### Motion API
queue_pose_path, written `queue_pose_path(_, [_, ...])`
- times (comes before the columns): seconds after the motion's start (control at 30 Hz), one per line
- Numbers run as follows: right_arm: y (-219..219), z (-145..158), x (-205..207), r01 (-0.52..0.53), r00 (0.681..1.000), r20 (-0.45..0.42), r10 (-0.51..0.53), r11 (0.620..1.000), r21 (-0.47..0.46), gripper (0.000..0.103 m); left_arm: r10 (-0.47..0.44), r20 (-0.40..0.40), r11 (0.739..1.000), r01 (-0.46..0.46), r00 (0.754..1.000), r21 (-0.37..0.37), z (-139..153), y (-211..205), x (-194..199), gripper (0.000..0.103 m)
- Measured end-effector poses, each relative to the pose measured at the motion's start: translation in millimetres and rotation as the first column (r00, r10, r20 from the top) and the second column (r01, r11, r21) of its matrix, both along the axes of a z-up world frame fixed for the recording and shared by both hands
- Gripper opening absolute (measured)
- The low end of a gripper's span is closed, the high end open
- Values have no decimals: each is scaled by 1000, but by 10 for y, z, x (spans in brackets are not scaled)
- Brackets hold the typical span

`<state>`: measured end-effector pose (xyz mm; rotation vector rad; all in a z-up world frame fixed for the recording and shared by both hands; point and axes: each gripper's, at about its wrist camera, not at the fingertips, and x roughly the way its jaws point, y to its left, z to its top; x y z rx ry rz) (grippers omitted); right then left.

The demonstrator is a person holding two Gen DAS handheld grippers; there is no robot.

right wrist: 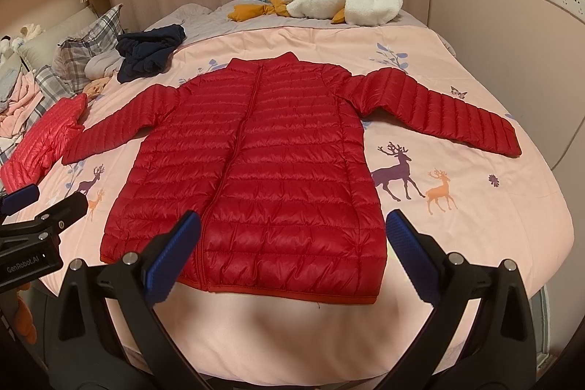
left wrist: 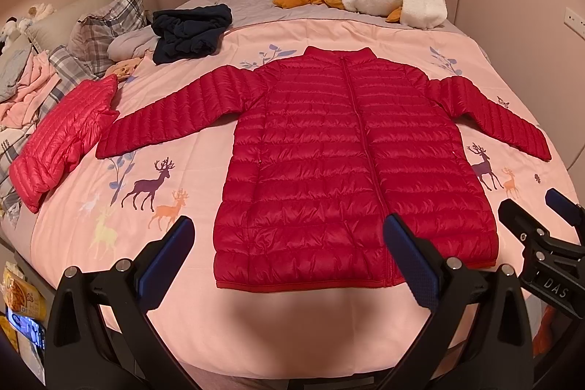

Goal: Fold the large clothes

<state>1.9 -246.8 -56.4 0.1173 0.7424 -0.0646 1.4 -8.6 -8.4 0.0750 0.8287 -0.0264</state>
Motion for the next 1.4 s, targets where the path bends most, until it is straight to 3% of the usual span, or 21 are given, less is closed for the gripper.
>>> queue_pose_path(0.17, [2, -20, -8, -17, 1000, 21, 17, 999, 46, 101, 0, -1, 1000, 0, 1000, -15, -13, 16, 14, 102])
queue_pose_path(0.3, [-78, -58, 3, -42, 998, 63, 32, 986, 161, 101, 10, -38, 987, -16, 999, -160, -168, 231, 152, 102])
queue_pose_path(0.43, [-146, -93, 73, -27, 997, 71, 13, 981, 193, 101, 82, -111, 942, -113, 990, -315, -476, 633, 422, 102])
queue_pose_path(0.57, [-147, -179, 183, -21, 999, 49, 12, 983, 181, 101, 232, -190, 850, -294, 954, -438, -843, 1258, 746, 102])
queue_pose_path(0.63, [-141, -236, 247, -25, 999, 32, 20, 985, 174, 101, 292, -229, 771, -370, 929, -518, -990, 1571, 871, 102])
queue_pose_path(0.7, [-113, -293, 318, -33, 999, 16, 30, 985, 166, 101, 351, -267, 629, -437, 898, -643, -1179, 1988, 1016, 102])
queue_pose_path(0.73, [-110, -322, 345, -35, 999, 11, 34, 986, 162, 101, 367, -274, 600, -452, 889, -660, -1209, 2073, 1049, 102])
queue_pose_path(0.77, [-101, -346, 376, -38, 999, 6, 38, 987, 157, 101, 402, -276, 552, -472, 873, -687, -1269, 2283, 1141, 102])
queue_pose_path(0.9, [-43, -418, 518, -50, 999, -15, 52, 989, 139, 101, 504, -237, 530, -514, 830, -675, -1276, 2719, 1424, 102])
queue_pose_path(0.97, [-23, -459, 591, -53, 998, -25, 57, 990, 127, 101, 521, -235, 520, -524, 820, -675, -1300, 2891, 1582, 102])
queue_pose_path(1.1, [15, -531, 722, -60, 997, -45, 65, 993, 103, 101, 554, -274, 430, -553, 786, -714, -1463, 3273, 1925, 102])
queue_pose_path(1.2, [52, -574, 811, -73, 996, -49, 76, 995, 66, 101, 568, -280, 389, -552, 774, -738, -1564, 3410, 2085, 102])
queue_pose_path(1.4, [139, -647, 1024, -113, 992, -52, 116, 992, 51, 101, 594, -251, 378, -541, 764, -751, -1624, 3505, 2397, 102])
